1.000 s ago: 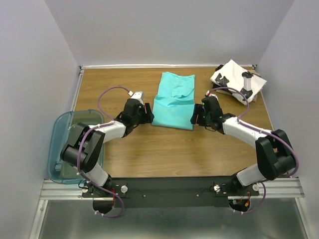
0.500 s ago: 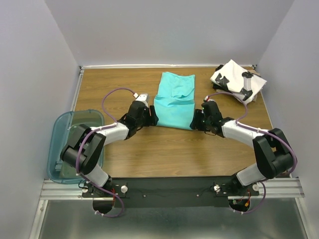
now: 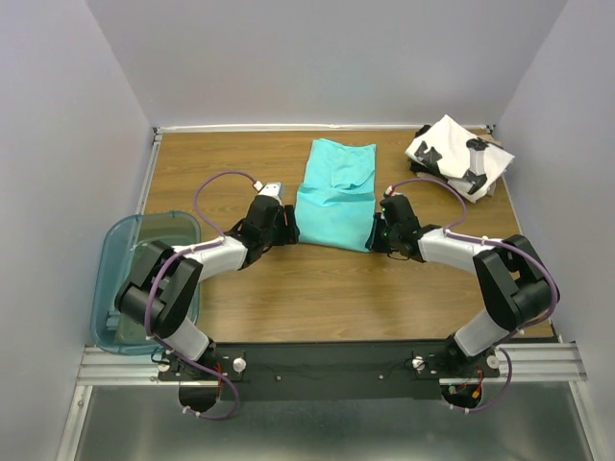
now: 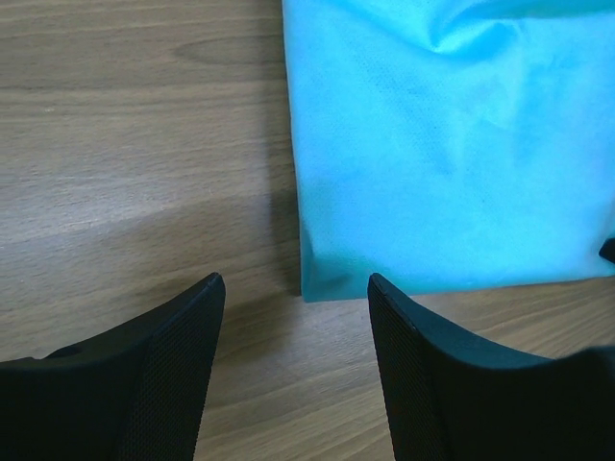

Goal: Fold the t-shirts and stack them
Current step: Fold the tshirt

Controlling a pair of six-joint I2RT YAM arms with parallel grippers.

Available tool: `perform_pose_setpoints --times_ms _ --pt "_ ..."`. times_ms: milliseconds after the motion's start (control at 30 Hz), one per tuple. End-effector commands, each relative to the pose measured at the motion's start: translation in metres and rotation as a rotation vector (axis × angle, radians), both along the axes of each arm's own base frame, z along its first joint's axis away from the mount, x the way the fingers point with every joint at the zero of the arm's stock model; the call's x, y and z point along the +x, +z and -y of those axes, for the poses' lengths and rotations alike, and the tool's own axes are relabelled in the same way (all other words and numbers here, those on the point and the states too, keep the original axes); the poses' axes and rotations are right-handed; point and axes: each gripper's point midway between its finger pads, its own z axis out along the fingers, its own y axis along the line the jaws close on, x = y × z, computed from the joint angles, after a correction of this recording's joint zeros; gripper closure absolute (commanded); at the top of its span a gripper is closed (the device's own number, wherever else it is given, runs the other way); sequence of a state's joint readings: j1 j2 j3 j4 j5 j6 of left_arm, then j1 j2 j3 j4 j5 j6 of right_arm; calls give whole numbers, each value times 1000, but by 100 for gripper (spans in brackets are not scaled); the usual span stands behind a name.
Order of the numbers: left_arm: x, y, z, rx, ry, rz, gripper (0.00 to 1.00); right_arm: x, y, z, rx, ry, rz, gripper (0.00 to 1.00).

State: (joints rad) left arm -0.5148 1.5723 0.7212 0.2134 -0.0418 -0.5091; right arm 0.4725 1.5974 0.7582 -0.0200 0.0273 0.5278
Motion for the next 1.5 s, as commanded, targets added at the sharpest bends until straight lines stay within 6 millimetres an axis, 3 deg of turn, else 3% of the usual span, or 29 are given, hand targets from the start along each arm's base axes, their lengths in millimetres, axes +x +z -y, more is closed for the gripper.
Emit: perform_pose_setpoints --times_ms 0,100,567,1000,1200,1233,1267,1333,1400,1467 --pt "-2 -1 -6 34 19 -5 31 -12 -13 0 -16 9 -52 81" --pt "-2 -4 -4 36 14 -10 33 -13 -14 2 -21 3 -52 85" --pt "3 -21 14 54 -30 -46 38 -14 -18 3 -28 1 -61 85" --pt "-15 -50 16 95 -57 -114 69 -13 -20 3 -35 -1 -64 86" --pt "-39 -67 14 97 -90 -166 87 -13 -16 4 -36 -1 -53 89" --pt "-45 -69 13 97 -96 -170 94 -13 -16 4 -36 0 -52 91" --pt "-48 -70 14 90 -96 -174 100 -13 -15 4 -35 0 -49 93" --pt "-55 -70 15 75 -104 -172 100 -14 -14 5 -32 -1 -47 99" --pt "-57 -64 15 54 -100 -158 100 -15 -12 5 -30 -1 -43 99" --pt "-57 -48 14 29 -94 -118 100 -18 -6 7 -25 0 -35 100"
